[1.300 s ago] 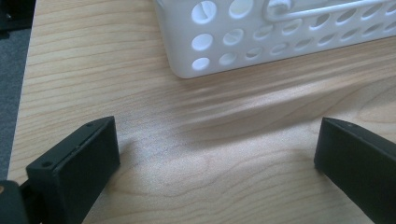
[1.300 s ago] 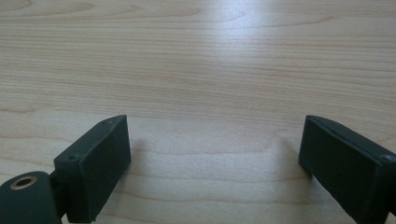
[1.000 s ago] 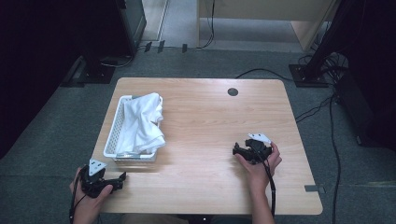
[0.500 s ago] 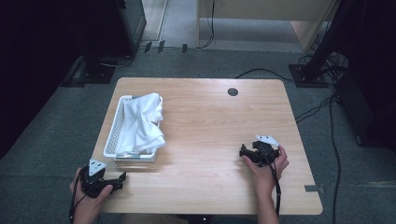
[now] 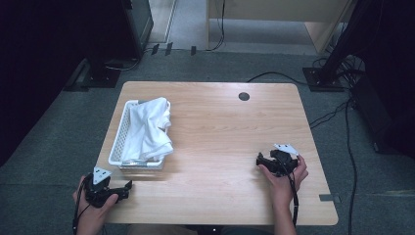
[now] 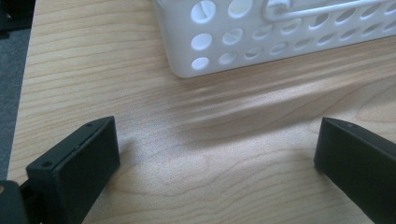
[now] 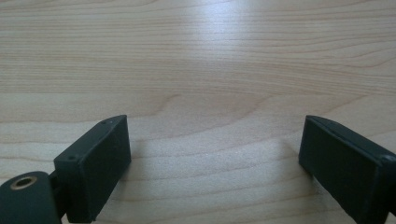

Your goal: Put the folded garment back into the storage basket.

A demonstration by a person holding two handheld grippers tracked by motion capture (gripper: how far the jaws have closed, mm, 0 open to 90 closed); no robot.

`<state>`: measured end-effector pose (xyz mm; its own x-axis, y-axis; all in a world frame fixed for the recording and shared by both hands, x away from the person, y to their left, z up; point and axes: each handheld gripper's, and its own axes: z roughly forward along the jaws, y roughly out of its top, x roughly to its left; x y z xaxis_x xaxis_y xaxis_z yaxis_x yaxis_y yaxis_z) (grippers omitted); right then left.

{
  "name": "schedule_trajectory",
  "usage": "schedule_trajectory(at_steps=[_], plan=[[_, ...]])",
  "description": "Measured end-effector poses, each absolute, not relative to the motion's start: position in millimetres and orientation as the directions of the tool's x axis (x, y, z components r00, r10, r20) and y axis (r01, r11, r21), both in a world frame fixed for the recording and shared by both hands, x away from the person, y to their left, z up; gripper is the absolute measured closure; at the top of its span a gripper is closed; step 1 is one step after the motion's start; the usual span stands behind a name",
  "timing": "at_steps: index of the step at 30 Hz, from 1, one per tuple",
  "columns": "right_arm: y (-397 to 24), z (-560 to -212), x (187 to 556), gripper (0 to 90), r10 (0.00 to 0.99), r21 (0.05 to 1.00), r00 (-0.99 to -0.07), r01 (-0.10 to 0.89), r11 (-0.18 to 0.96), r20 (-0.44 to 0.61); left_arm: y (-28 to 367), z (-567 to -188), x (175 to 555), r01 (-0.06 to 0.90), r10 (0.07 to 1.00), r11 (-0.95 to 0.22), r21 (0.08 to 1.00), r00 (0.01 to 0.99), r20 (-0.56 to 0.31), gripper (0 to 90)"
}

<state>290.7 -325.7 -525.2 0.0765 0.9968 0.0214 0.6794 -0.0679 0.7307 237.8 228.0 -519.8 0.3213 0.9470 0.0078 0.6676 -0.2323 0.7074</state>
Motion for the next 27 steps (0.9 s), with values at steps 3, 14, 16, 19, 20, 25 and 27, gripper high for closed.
schedule_trajectory(at_steps=[3,14,16,19,20,25,27], plan=[[-327.8,-525.2,289.7,8.4,0.996,0.73,0.081,0.679,-0.071,0.022,228.0,-519.8,237.8,0.667,0.947,-0.232,0.708,0.321,0.008,0.0],[-336.1,-525.3,285.6,8.4,0.995,0.73,0.099,0.678,-0.085,0.024,228.0,-519.8,237.8,0.667,0.947,-0.232,0.707,0.321,0.008,0.0],[-338.1,-525.4,284.7,8.4,0.995,0.731,0.1,0.677,-0.084,0.022,228.0,-519.8,237.8,0.667,0.947,-0.232,0.708,0.321,0.008,0.0],[-340.6,-525.3,283.5,8.4,0.994,0.73,0.107,0.677,-0.089,0.022,228.0,-519.8,237.8,0.667,0.947,-0.232,0.707,0.321,0.008,0.0],[-341.3,-525.3,283.1,8.4,0.994,0.73,0.108,0.677,-0.091,0.023,228.0,-519.8,237.8,0.667,0.947,-0.233,0.707,0.321,0.008,0.0],[-344.9,-525.4,281.6,8.4,0.993,0.731,0.112,0.676,-0.092,0.022,228.0,-519.8,237.8,0.668,0.947,-0.232,0.707,0.321,0.008,0.0],[-346.2,-525.4,281.1,8.4,0.993,0.731,0.116,0.676,-0.095,0.022,228.0,-519.8,237.8,0.668,0.947,-0.232,0.707,0.321,0.008,0.0]])
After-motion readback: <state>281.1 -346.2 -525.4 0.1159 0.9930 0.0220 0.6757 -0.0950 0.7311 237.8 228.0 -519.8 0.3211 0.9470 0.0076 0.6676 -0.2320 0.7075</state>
